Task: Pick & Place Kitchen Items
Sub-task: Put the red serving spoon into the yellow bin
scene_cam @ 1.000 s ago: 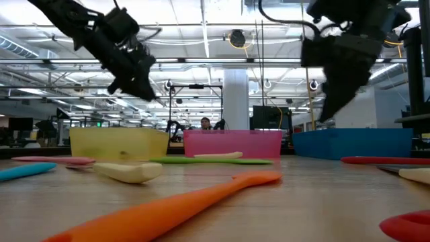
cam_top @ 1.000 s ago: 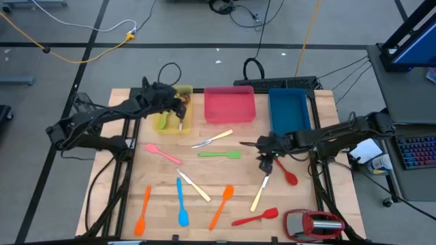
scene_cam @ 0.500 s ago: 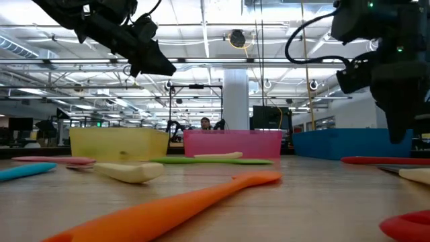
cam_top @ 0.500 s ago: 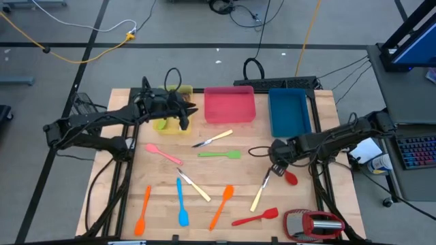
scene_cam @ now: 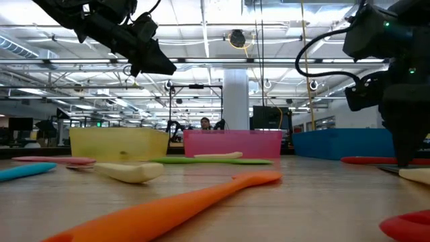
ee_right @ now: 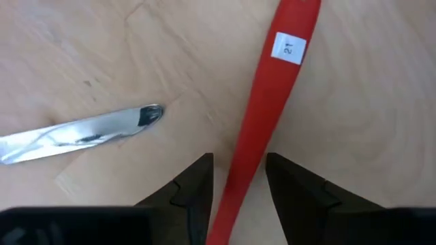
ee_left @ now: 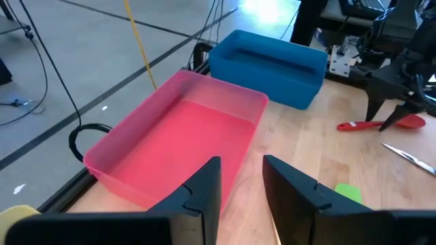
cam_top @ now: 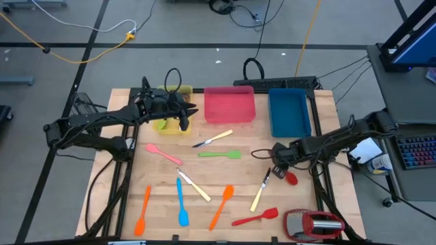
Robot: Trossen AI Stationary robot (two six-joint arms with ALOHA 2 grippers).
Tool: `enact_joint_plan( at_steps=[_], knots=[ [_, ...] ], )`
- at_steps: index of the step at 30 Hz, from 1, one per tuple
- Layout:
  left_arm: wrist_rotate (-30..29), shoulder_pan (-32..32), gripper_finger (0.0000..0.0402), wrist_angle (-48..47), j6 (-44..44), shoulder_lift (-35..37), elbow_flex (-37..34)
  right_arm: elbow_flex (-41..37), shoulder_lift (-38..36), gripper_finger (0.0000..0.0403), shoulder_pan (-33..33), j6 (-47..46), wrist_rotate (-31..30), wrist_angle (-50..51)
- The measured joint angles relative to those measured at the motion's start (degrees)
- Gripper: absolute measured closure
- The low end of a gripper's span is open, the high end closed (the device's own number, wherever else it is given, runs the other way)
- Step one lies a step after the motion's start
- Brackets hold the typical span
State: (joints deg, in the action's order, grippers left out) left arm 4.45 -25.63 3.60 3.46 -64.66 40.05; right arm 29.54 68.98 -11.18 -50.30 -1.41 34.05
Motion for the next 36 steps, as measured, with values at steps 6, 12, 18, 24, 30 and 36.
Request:
enact_joint_plan(
  at_steps=[6, 12, 18, 24, 30, 36],
  knots=[
    [-0.03, 0.0, 0.0291, -0.03, 0.27, 0.0, 0.0, -0.66, 0.08, 0.0317, -0.79, 5.42, -2.19, -0.21],
    [-0.01, 0.0, 0.0291, -1.2, 3.2, 0.0, 0.0, -0.68, -0.22, 0.0374, -0.94, 4.83, -3.02, -1.04],
    [0.5, 1.07, 0.0291, -1.88, 2.94, 0.0, 0.0, -0.67, -2.65, 0.0372, -0.94, 5.8, -3.97, -8.78],
    [0.57, 5.17, 0.0291, -1.93, -1.88, -0.32, -0.02, -0.28, -4.82, 0.0369, -0.88, 19.16, -6.93, -27.59],
    [0.58, 9.6, 0.0291, -1.97, -1.85, -1.76, -0.04, -0.19, -5.0, 0.0368, -0.11, 33.07, -7.42, -48.01],
    [0.57, 13.55, 0.0291, -0.57, -2.32, -4.57, -0.04, -0.17, -5.08, 0.0367, 1.38, 42.08, -7.42, -59.64]
  ],
)
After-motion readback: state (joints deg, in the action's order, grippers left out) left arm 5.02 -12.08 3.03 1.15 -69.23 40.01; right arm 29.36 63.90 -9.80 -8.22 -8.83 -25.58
